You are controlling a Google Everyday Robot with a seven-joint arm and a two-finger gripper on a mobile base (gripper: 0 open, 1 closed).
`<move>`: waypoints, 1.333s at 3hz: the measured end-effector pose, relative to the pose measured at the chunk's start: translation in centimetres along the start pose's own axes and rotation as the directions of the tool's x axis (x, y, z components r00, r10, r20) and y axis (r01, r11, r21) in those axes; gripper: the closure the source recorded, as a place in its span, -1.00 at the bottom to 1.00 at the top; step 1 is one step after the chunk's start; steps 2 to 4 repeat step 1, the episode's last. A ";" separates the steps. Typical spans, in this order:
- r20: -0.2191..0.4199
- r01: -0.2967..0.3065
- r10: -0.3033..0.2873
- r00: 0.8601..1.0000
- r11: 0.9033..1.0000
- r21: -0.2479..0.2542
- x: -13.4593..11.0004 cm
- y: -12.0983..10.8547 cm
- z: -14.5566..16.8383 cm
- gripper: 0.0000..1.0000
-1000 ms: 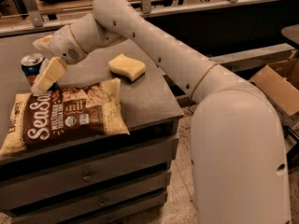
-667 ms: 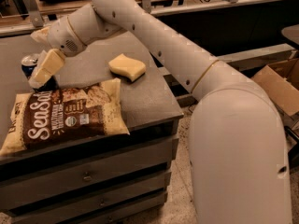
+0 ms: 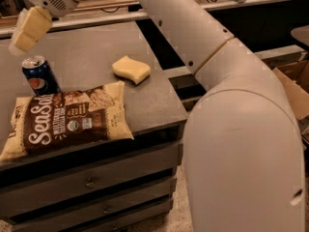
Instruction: Move pepsi can near brown chip bag
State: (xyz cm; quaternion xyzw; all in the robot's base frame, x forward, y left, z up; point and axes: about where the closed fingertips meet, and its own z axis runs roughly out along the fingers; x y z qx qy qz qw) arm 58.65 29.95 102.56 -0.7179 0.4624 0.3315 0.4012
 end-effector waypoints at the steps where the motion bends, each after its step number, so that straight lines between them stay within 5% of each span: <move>1: -0.004 0.005 -0.005 1.000 1.000 0.007 -0.4 -0.2 -0.2 -1.00; 4: -0.004 0.005 -0.005 1.000 1.000 0.007 -0.4 -0.2 -0.2 -1.00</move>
Offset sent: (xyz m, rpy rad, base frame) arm 0.0000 0.0000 0.0000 0.0000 0.0000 0.0000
